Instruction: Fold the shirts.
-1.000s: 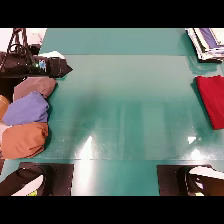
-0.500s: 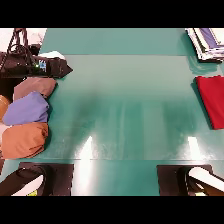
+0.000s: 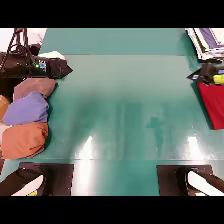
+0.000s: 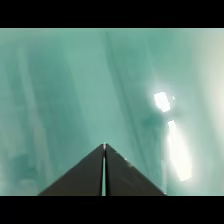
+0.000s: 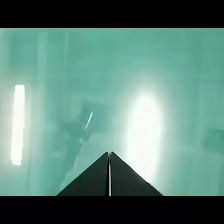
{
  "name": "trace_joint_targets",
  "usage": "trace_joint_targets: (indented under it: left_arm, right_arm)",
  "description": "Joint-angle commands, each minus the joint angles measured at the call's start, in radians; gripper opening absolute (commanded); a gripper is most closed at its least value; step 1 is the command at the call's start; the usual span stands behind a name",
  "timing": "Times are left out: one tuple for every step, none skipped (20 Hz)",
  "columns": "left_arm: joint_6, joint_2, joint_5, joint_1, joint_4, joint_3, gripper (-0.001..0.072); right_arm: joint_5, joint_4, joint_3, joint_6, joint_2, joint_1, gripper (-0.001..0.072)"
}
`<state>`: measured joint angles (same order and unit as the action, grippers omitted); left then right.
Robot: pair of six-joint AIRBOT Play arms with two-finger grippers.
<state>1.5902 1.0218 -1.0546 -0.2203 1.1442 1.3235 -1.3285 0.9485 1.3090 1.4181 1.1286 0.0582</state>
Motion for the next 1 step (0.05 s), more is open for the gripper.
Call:
trace_joint_targets:
  left_arm:
    - [0.000, 0.000, 0.000, 0.000, 0.000, 0.000, 0.0027]
  right_arm:
    - [0.002, -0.005, 0.000, -0.013, -0.002, -0.082, 0.0016]
